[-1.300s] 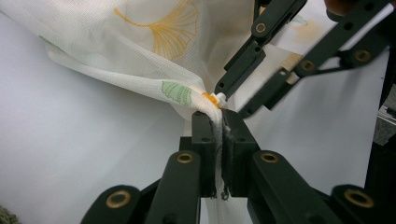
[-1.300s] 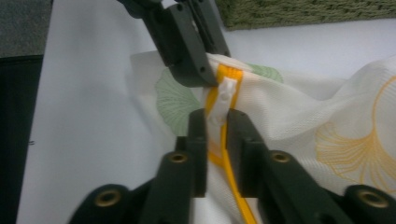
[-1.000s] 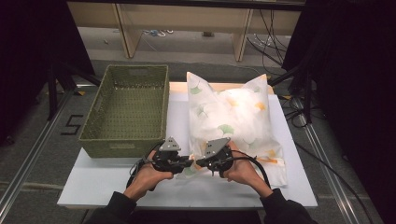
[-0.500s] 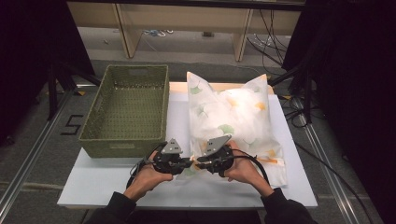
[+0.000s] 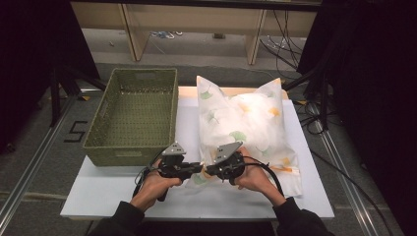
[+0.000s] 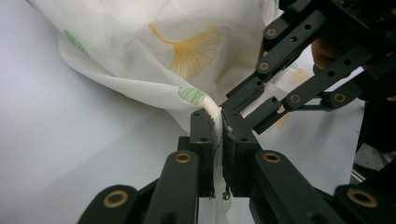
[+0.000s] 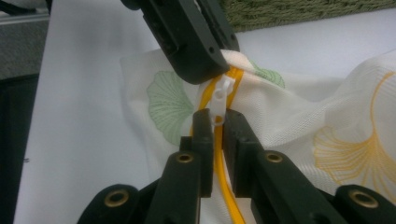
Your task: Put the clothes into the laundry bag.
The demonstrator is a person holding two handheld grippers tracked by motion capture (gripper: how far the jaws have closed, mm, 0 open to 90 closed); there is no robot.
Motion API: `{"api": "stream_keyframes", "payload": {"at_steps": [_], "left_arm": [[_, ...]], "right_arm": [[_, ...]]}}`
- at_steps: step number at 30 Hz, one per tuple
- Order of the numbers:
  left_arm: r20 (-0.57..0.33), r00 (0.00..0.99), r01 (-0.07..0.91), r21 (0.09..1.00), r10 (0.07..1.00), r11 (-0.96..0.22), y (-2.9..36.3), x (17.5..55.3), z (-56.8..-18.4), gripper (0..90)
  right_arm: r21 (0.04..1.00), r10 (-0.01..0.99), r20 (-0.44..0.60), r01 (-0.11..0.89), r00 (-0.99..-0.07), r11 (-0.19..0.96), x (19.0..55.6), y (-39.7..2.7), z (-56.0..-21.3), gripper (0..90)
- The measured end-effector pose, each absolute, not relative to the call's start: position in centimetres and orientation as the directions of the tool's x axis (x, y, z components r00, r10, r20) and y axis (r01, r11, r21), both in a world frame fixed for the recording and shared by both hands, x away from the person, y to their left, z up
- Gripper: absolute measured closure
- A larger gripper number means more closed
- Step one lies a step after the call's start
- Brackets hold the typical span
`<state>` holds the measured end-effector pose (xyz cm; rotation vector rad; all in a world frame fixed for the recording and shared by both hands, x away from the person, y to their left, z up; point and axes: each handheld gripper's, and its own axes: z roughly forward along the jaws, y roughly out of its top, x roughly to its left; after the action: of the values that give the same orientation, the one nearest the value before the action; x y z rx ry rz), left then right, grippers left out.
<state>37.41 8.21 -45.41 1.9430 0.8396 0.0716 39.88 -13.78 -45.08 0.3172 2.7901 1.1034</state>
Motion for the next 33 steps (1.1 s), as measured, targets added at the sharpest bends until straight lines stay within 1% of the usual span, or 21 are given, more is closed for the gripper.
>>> {"api": "stream_keyframes", "payload": {"at_steps": [1,2,5,7,9,10,15,16,25,28,32,33], "left_arm": [[-0.28,0.764,0.514,0.809,0.582,-0.285,8.1,37.31,-45.36,83.3],[-0.274,0.766,0.509,0.811,0.582,-0.289,7.95,37.17,-45.28,83.5],[-0.244,0.776,0.486,0.819,0.581,-0.305,7.77,36.87,-44.91,83.7],[-0.211,0.789,0.466,0.818,0.577,-0.337,7.76,36.83,-44.76,83.7],[-0.198,0.798,0.452,0.821,0.569,-0.348,7.83,36.85,-44.79,83.7],[-0.202,0.801,0.451,0.823,0.564,-0.345,7.82,36.84,-44.8,83.7],[-0.199,0.793,0.457,0.819,0.576,-0.346,7.78,36.74,-44.79,83.7],[-0.18,0.798,0.447,0.817,0.575,-0.364,7.82,36.74,-44.76,83.7],[-0.157,0.806,0.427,0.821,0.571,-0.378,7.68,36.58,-44.7,83.6],[-0.17,0.798,0.441,0.818,0.578,-0.37,7.61,36.46,-44.69,83.6],[-0.151,0.807,0.424,0.822,0.572,-0.381,7.44,36.42,-44.68,83.7],[-0.148,0.812,0.419,0.821,0.564,-0.387,7.48,36.44,-44.68,83.7]], "right_arm": [[0.69,0.241,-0.029,0.155,-0.97,0.707,39.92,-13.82,-45.1,81.4],[0.693,0.245,-0.028,0.158,-0.969,0.704,39.97,-13.87,-45.11,81.2],[0.698,0.23,-0.03,0.144,-0.973,0.701,40.01,-14.04,-44.99,83.7],[0.698,0.216,-0.04,0.128,-0.975,0.704,39.9,-14.03,-44.9,84.6],[0.699,0.194,-0.06,0.097,-0.979,0.709,39.9,-13.93,-44.82,85.2],[0.697,0.208,-0.047,0.117,-0.977,0.708,39.82,-13.99,-44.78,85.3],[0.708,0.212,-0.018,0.137,-0.977,0.693,39.94,-14.2,-44.67,84.0],[0.71,0.209,-0.017,0.136,-0.978,0.691,39.97,-14.24,-44.63,84.0],[0.702,0.213,-0.02,0.138,-0.977,0.699,39.77,-14.08,-44.65,89.4],[0.701,0.217,-0.016,0.144,-0.976,0.698,39.68,-14.14,-44.48,89.9],[0.706,0.247,0.024,0.191,-0.969,0.682,39.73,-14.01,-44.63,89.4],[0.704,0.246,0.018,0.187,-0.969,0.686,39.73,-13.95,-44.7,89.5]]}}
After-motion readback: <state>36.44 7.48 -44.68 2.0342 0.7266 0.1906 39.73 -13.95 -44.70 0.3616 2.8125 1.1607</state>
